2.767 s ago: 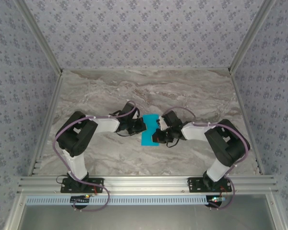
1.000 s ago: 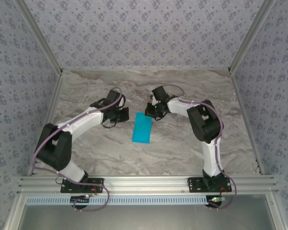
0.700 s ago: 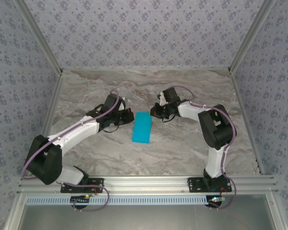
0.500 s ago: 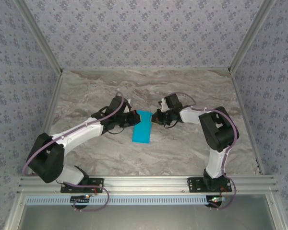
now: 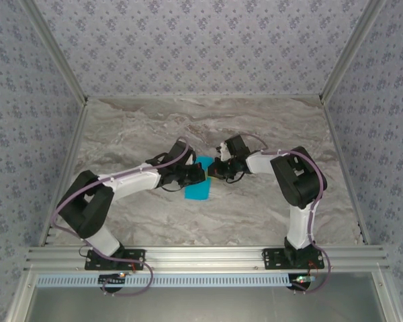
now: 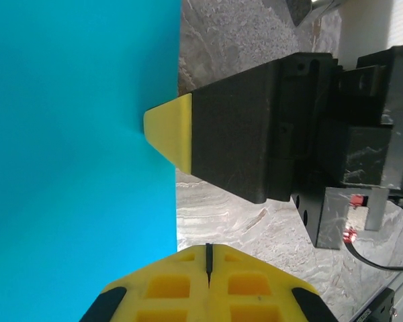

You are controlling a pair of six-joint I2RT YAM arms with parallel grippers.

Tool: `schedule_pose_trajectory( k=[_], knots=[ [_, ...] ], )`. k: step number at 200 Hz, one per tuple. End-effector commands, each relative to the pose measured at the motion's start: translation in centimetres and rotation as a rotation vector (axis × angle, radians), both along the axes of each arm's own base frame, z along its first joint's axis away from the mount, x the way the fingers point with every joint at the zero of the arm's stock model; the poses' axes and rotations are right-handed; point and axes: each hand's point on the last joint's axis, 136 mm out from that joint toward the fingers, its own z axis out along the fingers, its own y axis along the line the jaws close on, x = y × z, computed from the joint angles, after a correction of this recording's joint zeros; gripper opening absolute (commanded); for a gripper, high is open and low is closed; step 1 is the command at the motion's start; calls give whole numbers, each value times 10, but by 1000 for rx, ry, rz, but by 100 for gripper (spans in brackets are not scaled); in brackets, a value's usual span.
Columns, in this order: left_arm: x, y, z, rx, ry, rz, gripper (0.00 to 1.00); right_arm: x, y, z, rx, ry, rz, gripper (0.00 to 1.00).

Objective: Fold a paper plane with a square sheet of paper (pick it up from the middle)
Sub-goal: First fold in half a square sheet of paper at the center of the table.

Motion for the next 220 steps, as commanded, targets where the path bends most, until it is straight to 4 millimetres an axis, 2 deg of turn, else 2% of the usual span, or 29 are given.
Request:
schedule_pose_trajectory(
  k=[1,44,100,140,220],
  knots=[
    [4,-19,6,-48,4,-23,1,1,-2,-7,-30,-2,15,0],
    [6,-25,-14,-30,40,-23,0,-2,0,-5,-14,-2,35,0],
    [2,-21,-37,11,79,-18,0,1,2,18,55,-49,52,0],
    [1,-17,-46,35,93,-17,0,-2,0,8,33,-35,67,0],
    [-4,-8,-61,82,123,3,0,-1,1,3,20,-30,79,0]
  ],
)
